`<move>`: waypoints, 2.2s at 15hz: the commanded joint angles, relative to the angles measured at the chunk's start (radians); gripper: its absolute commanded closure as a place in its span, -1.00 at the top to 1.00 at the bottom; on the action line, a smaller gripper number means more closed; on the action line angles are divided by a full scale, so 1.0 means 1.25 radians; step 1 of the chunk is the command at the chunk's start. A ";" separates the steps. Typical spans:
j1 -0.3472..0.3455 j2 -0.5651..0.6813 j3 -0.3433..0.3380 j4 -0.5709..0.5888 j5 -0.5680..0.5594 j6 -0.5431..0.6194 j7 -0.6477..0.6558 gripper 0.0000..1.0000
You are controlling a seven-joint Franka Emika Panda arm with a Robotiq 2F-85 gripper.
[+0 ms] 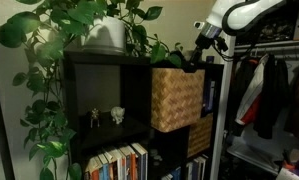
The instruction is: Pull out the topmost basket, pick up the socks from the top of the shelf and place them in the basket, push the basket backwards
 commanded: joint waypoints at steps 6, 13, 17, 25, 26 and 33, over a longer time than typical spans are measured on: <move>-0.102 0.034 0.020 0.091 -0.087 0.020 0.184 1.00; -0.154 0.130 0.022 0.172 -0.122 0.087 0.303 1.00; -0.148 0.183 0.025 0.232 -0.130 0.099 0.338 1.00; -0.126 0.267 0.018 0.309 -0.145 0.098 0.359 1.00; -0.123 0.275 0.015 0.313 -0.140 0.100 0.355 1.00; -0.115 0.307 0.022 0.320 -0.114 0.147 0.319 0.24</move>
